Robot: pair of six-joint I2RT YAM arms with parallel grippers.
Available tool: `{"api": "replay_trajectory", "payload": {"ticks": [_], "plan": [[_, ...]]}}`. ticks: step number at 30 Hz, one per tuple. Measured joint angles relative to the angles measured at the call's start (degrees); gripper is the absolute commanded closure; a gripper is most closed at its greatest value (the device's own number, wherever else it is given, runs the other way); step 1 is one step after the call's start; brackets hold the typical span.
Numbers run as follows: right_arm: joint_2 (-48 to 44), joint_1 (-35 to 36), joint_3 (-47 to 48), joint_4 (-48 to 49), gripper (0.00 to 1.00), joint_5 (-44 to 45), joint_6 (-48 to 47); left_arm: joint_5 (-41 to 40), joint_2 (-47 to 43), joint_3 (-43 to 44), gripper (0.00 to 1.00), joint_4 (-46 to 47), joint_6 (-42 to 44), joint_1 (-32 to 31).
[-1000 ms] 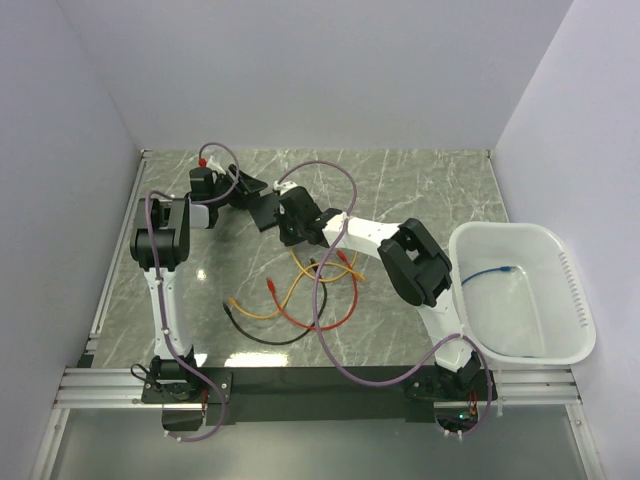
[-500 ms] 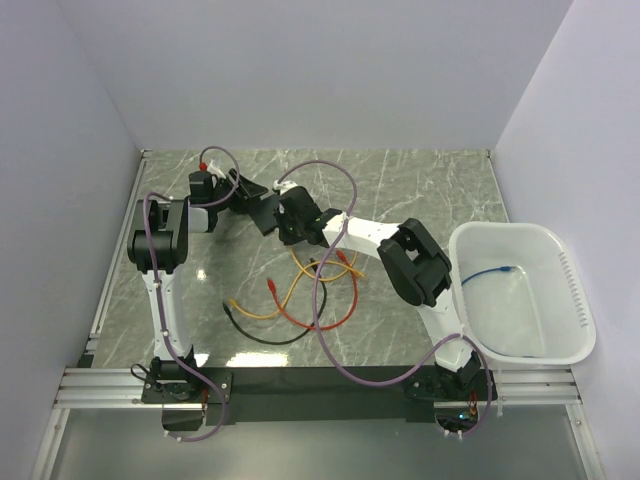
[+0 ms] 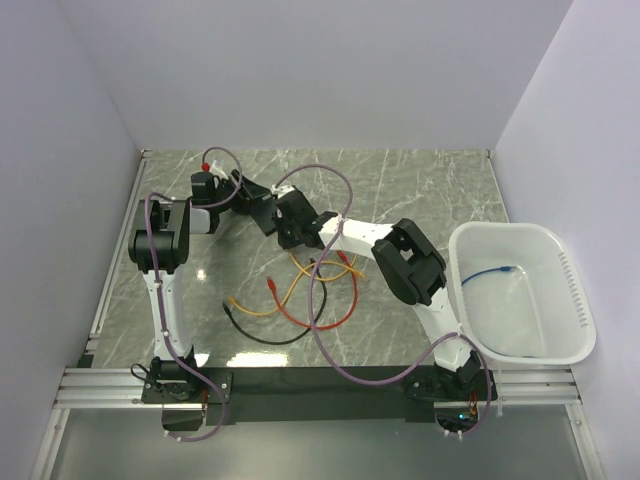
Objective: Insert the plug into the switch port
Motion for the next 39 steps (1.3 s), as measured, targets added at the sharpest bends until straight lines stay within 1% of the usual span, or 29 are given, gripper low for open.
{"api": "replay_trajectory", "payload": {"ticks": [25,39], "plan": [[0.0,0.3,0.8,-0.7,1.00,3.3,0.2,-0.2,0.0,0.2,0.39,-0.6,1.6,-1.0],[0.0,0.6,2.5,-2.3,1.00,4.9,0.2,-0.7,0.1,1.5,0.39,-2.5,3.1,-1.4]]}}
